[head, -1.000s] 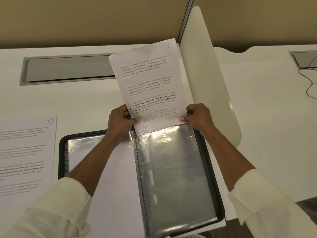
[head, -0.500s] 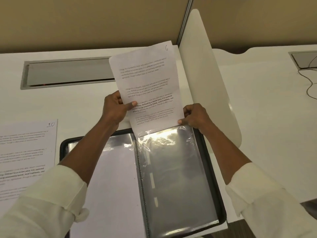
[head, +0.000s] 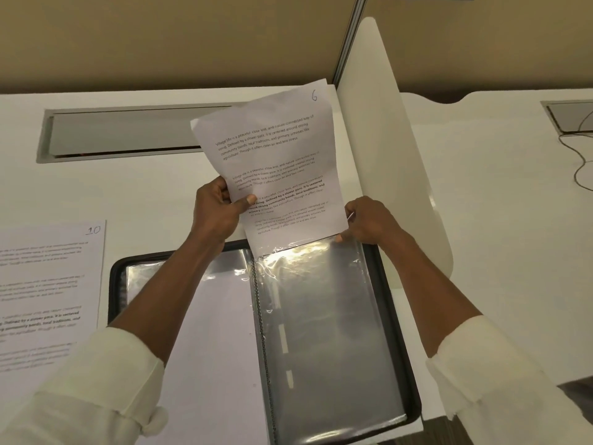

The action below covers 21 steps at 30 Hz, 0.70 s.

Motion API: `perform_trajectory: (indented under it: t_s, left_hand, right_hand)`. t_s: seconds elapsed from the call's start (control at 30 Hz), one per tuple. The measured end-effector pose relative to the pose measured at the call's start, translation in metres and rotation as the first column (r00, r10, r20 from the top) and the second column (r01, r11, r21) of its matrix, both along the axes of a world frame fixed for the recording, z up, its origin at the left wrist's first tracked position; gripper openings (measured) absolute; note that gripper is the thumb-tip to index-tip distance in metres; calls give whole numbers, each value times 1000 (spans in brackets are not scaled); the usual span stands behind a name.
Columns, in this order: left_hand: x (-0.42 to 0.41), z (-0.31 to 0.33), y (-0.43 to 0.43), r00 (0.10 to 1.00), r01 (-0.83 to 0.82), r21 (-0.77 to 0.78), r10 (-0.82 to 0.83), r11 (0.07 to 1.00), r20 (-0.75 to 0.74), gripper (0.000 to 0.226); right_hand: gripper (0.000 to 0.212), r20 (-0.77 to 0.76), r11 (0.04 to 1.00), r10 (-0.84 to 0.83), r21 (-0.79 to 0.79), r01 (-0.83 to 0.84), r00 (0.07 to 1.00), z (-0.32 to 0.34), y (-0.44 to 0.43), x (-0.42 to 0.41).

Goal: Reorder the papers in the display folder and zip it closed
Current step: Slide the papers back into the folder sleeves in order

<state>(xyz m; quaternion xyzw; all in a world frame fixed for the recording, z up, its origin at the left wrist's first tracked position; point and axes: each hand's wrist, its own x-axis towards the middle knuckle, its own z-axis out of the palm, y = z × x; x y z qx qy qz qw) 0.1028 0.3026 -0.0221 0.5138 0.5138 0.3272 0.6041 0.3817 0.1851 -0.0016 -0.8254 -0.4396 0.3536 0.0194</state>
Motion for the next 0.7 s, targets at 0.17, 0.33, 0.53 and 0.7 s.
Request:
perform_trajectory:
  t_s: [0.17, 0.33, 0.53, 0.7]
  left_hand:
    - [6, 4, 0, 999, 43, 16, -43, 999, -14, 37]
    - [9, 7, -6, 998, 70, 32, -69, 997, -13, 39]
    - [10, 11, -10, 998, 62, 40, -62, 997, -17, 39]
    - [10, 12, -11, 998, 56, 48, -56, 997, -11, 39]
  right_hand:
    - [35, -53, 994, -61, 86, 66, 997, -5, -4, 4]
    - [45, -113, 966, -166, 180, 184, 980, -11, -2, 6]
    - [28, -122, 941, -237, 218, 258, 964, -15, 5, 5]
    - [31, -126, 953, -244, 155, 262, 962, -16, 9, 4]
